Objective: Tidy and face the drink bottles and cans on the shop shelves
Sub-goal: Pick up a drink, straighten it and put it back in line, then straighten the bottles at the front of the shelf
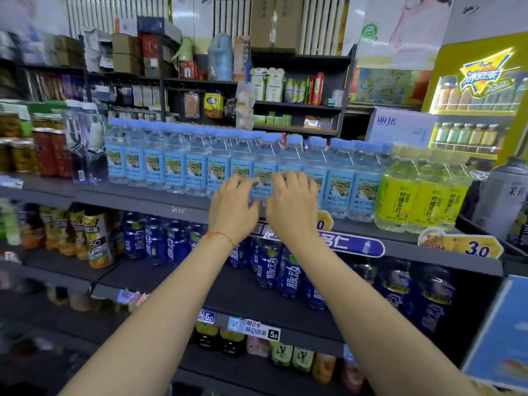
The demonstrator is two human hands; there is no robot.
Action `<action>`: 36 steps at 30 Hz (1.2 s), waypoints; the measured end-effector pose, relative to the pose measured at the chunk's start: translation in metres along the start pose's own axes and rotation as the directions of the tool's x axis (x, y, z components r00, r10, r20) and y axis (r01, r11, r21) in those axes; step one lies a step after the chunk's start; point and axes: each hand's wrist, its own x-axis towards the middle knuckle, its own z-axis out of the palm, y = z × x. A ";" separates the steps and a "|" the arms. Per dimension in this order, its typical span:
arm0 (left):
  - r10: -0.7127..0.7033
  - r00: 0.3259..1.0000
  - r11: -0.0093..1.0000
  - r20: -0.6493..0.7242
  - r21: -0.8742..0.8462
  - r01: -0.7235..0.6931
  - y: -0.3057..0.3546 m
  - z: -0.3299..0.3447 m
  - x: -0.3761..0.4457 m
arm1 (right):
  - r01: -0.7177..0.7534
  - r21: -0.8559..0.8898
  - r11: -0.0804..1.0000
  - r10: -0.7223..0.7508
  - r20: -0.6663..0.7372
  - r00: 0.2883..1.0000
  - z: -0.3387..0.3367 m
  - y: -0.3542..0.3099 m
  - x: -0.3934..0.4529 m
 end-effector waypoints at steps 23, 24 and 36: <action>-0.645 0.277 0.615 0.712 0.269 0.741 -0.277 0.157 -0.370 | -0.486 0.055 0.872 -0.084 0.996 -0.039 0.185 -0.126 -0.441; -0.640 0.255 0.607 0.725 0.274 0.746 -0.287 0.168 -0.377 | -0.512 0.016 0.859 -0.045 0.998 -0.044 0.199 -0.129 -0.448; -0.625 0.122 0.480 0.771 0.257 0.839 -0.375 0.228 -0.410 | -0.334 -0.043 0.942 0.041 0.999 -0.015 0.349 -0.170 -0.477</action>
